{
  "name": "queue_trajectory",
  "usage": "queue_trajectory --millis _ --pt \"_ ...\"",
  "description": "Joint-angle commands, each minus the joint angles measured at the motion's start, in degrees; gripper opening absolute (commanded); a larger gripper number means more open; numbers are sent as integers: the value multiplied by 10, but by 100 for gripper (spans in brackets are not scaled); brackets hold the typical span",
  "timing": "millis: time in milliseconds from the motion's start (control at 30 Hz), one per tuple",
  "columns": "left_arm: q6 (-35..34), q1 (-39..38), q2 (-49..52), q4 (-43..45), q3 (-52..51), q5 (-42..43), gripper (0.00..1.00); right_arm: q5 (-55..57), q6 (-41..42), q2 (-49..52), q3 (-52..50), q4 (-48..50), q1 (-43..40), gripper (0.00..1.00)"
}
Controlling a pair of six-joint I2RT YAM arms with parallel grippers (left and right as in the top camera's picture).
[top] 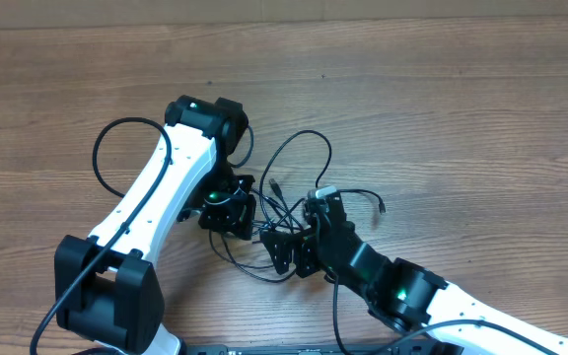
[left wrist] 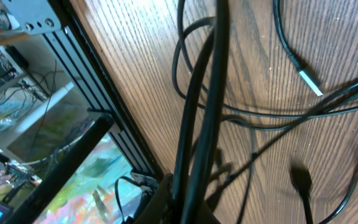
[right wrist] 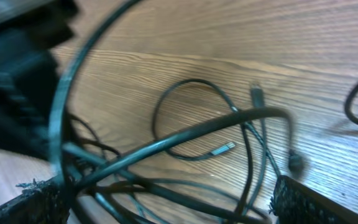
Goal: Untangle cables
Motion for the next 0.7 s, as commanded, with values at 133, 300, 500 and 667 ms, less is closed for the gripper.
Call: queue_trajectory --millis 133,300,500,667 --pt "-22 -5 1 -15 7 0 4 122 13 57 0 -26 -16 100" --pt "-30 -2 1 -37 7 -35 5 122 36 64 0 -81 -65 100" --pt "-55 1 1 -56 7 -87 5 122 45 64 0 -141 -141 100" --pt "-55 1 1 -56 7 -143 4 122 40 64 0 -182 -254 100"
